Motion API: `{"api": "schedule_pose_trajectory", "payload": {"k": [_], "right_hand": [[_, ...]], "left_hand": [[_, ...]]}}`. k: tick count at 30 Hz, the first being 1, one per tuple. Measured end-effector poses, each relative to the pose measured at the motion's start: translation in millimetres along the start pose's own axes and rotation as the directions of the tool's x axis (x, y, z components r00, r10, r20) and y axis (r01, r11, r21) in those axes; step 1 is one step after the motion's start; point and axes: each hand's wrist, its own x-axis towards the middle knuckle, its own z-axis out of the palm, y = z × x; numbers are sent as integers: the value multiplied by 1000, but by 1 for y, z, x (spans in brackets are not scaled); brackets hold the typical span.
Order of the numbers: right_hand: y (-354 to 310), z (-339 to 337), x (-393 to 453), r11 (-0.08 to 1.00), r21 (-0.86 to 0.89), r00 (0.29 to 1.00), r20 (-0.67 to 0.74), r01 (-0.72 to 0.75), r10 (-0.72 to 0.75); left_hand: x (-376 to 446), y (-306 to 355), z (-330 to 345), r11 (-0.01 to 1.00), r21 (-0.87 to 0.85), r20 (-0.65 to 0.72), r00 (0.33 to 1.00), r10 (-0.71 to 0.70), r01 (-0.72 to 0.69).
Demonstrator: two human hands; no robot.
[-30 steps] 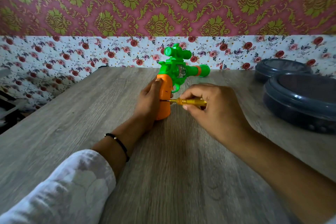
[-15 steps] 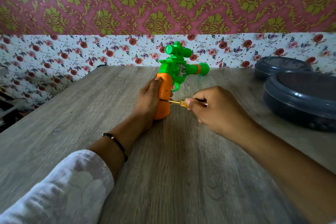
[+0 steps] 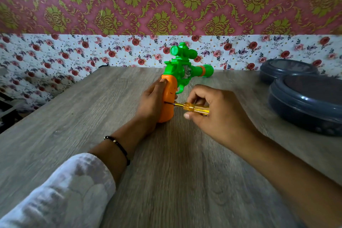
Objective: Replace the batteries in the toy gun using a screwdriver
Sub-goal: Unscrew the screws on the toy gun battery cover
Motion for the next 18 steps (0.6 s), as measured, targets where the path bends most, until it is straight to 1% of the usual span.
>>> {"api": "schedule_pose_trajectory", "payload": {"k": [2, 4, 6, 7, 8, 9, 10, 11, 12, 13, 14, 16, 17, 18], "right_hand": [[-1, 0, 0, 992, 121, 999, 13, -43, 42], [-1, 0, 1, 983, 147, 994, 39, -111, 106], [-1, -1, 1, 964, 119, 965, 144, -237, 220], [-1, -2, 1, 934, 133, 930, 216, -331, 298], [-1, -2, 1, 883, 180, 879, 301, -433, 370], [-2, -2, 0, 806, 252, 819, 388, -535, 422], [-3, -3, 0, 716, 325, 763, 468, -618, 446], [-2, -4, 0, 632, 385, 723, 525, -673, 449], [-1, -5, 0, 572, 426, 702, 555, -701, 447], [0, -6, 1, 544, 448, 697, 562, -710, 446], [1, -7, 1, 545, 454, 703, 551, -705, 449], [2, -7, 4, 606, 435, 739, 500, -666, 453], [3, -5, 5, 674, 402, 774, 456, -620, 440], [4, -4, 5, 776, 331, 826, 390, -537, 406]], "left_hand": [[0, 1, 0, 1000, -6, 7, 1000, -10, 10], [1, 1, -1, 1000, -14, 2, 1000, -18, 18], [3, -1, -2, 999, -34, 12, 999, -34, 34], [4, -1, -2, 998, -40, 15, 999, -43, 44], [4, -2, -2, 998, -45, 15, 999, -49, 50], [4, -2, -2, 998, -44, 13, 999, -48, 48], [3, -3, -2, 998, -41, 12, 999, -40, 40], [2, -3, -1, 999, -38, 11, 1000, -24, 25], [1, -3, 0, 999, -36, 11, 1000, -4, 4], [0, -3, 1, 999, -29, 11, 1000, 19, -19], [0, -3, 2, 999, -19, 10, 999, 42, -42], [-2, -2, 4, 997, -11, 10, 997, 79, -78], [-2, -2, 5, 996, -11, 10, 996, 89, -89], [-2, -2, 5, 995, -6, 11, 995, 95, -95]]}}
